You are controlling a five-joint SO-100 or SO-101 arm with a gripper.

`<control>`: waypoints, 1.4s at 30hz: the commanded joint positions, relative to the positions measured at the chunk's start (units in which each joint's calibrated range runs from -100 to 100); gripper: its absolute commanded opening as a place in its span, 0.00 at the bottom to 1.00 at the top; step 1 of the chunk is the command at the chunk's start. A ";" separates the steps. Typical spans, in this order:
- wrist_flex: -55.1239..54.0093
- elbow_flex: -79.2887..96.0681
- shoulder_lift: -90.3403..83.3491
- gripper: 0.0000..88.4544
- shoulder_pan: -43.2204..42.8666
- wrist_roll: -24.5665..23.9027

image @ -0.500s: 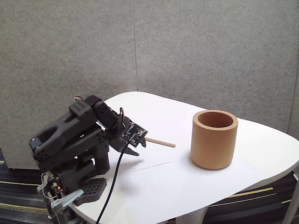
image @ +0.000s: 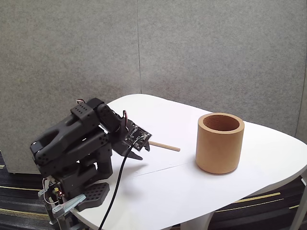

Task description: Grab the pen and put it in the pen holder.

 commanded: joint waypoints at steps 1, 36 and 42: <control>0.34 0.00 -0.01 0.14 -0.20 0.13; -2.88 -4.33 0.72 0.14 0.02 -0.08; -3.22 -10.56 1.62 0.14 -0.56 -0.13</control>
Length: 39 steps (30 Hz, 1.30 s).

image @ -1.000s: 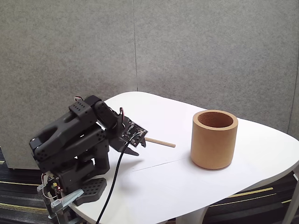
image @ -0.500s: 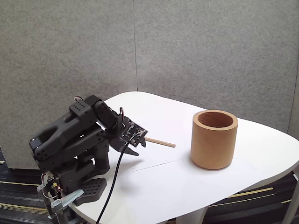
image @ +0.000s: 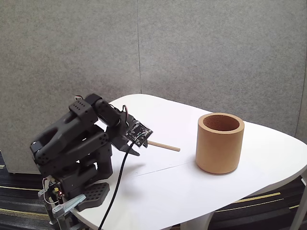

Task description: Grab the pen and put it in the pen holder.

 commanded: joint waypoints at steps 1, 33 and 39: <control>-0.59 -6.32 2.17 0.14 -1.30 -0.09; -30.42 -34.12 56.59 0.15 -13.01 0.39; -30.59 -34.12 56.75 0.15 -18.65 0.44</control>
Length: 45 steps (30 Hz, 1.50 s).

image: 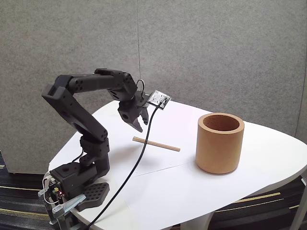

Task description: Grab the pen and put it in the pen holder.

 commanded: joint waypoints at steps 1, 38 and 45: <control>-1.19 -3.34 0.18 0.15 -2.19 0.39; -3.56 -14.62 26.05 0.39 0.30 0.02; -3.05 -14.26 26.13 0.38 0.37 -0.08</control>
